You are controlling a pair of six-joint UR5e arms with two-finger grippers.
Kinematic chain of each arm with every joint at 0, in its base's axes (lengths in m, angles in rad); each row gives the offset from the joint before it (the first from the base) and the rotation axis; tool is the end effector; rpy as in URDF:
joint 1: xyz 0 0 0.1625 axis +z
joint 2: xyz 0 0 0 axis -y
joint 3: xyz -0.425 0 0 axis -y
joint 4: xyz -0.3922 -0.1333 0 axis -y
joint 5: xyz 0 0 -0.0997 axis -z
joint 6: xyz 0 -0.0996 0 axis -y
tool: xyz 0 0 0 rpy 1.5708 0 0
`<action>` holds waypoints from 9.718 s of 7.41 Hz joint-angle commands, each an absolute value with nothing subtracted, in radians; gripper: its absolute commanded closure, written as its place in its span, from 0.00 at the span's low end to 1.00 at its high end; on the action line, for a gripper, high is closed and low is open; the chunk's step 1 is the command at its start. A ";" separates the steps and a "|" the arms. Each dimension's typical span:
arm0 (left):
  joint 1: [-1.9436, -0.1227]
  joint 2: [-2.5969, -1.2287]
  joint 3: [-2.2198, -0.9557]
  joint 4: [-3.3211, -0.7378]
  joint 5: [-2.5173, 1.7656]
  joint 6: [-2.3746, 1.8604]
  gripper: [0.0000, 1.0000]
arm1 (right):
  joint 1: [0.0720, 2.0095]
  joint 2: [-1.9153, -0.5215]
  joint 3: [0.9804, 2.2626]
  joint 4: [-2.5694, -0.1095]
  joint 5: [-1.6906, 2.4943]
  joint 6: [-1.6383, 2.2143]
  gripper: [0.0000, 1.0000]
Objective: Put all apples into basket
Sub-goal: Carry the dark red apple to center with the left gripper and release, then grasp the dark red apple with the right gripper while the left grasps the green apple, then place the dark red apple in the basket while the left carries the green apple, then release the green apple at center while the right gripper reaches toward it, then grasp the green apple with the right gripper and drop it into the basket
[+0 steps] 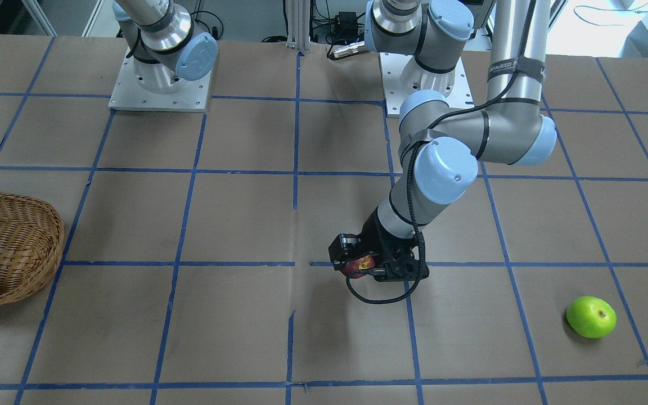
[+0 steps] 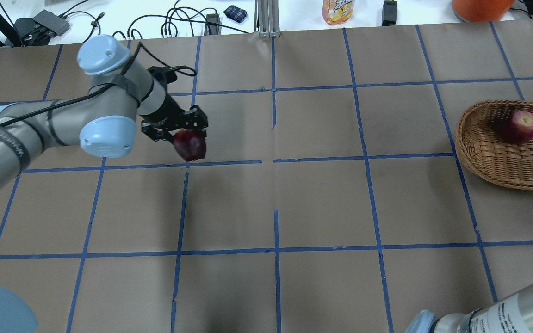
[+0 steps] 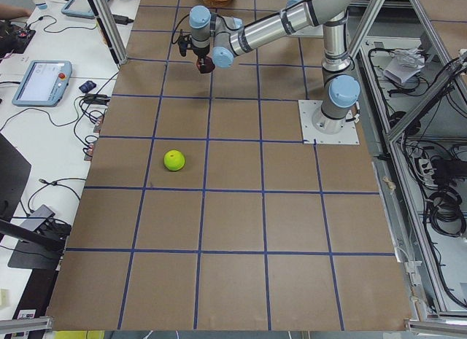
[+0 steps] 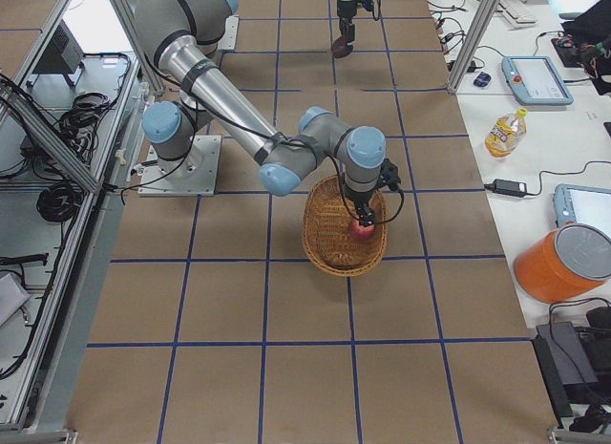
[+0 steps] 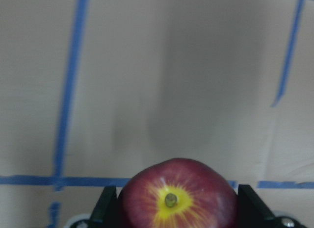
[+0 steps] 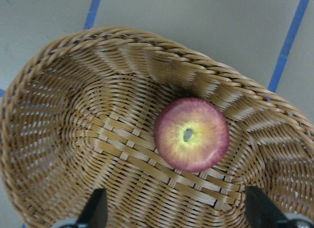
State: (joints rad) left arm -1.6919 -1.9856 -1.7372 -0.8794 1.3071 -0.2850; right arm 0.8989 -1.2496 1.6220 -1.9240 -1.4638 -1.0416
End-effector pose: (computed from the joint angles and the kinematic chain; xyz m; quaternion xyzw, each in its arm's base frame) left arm -0.2316 -0.5851 0.2515 0.0738 -0.9871 0.0270 0.1396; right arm -0.2591 -0.5570 0.3221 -0.1830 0.9816 -0.0341 0.0423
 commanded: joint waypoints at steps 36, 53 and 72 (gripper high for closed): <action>-1.485 -2.134 -1.393 -1.301 1.456 0.077 0.95 | 1.016 -1.246 1.772 -2.101 -1.551 -0.854 0.17; -1.506 -1.699 -1.298 -1.721 1.600 -0.013 0.00 | 1.963 -1.103 1.643 -2.229 -1.589 0.495 0.00; -1.526 -1.546 -1.545 -1.586 1.503 -0.117 0.00 | 0.987 -1.251 1.639 -2.020 -1.499 -0.989 0.50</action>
State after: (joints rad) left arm -1.5264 -1.5504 -1.5358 -1.5869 1.5073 -0.1170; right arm 1.0811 -1.2977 1.6848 -2.0268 -1.5392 -0.8598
